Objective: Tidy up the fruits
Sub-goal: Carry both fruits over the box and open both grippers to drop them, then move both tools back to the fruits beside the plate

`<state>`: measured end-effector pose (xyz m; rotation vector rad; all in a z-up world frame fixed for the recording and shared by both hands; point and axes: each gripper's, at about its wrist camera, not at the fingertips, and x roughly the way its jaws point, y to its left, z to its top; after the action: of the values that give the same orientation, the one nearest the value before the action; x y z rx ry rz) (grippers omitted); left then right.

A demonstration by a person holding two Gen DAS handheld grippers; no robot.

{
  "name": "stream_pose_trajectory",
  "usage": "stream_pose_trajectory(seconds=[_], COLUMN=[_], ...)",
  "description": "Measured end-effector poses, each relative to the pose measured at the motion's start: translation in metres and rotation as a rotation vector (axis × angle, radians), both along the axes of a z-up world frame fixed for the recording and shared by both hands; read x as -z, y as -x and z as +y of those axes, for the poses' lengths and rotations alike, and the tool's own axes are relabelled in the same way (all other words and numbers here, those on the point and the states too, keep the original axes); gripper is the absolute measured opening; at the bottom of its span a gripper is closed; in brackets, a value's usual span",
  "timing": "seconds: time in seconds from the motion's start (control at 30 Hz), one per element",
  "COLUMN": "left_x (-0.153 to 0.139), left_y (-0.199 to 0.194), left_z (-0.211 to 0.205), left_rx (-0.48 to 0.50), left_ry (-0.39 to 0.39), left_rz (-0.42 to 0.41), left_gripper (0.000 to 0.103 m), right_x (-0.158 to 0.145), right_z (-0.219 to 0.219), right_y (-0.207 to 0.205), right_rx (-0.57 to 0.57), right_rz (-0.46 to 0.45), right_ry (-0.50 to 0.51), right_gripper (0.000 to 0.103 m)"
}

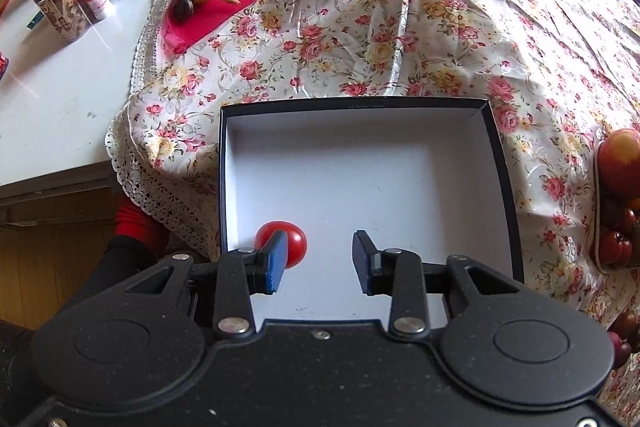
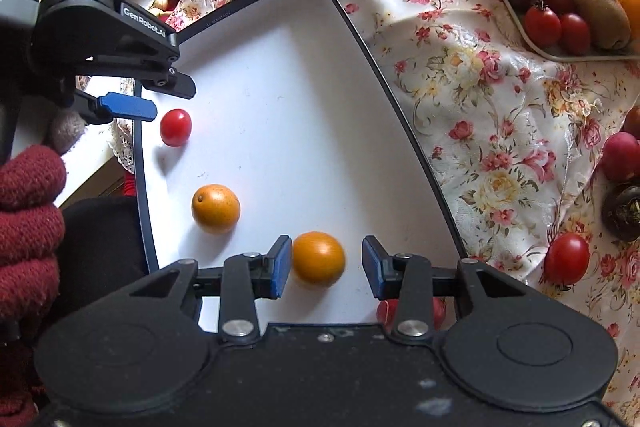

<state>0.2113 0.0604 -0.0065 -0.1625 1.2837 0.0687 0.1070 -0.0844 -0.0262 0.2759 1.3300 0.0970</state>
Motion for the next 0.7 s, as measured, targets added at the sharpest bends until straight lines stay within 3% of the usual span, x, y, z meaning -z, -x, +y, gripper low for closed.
stream_pose_trajectory(seconds=[0.4,0.7], left_x=[0.001,-0.005], left_y=[0.013,0.028], left_z=[0.008,-0.006], left_rx=[-0.027,0.028], left_ry=[0.068,0.004], left_rz=[0.044,0.031], left_gripper=[0.044,0.044], right_x=[-0.004,-0.003], right_z=[-0.001,-0.012], right_y=[0.014,0.029], right_rx=[-0.008,0.005], right_rz=[0.004,0.024], right_ry=[-0.008,-0.012], right_gripper=[0.042,0.042])
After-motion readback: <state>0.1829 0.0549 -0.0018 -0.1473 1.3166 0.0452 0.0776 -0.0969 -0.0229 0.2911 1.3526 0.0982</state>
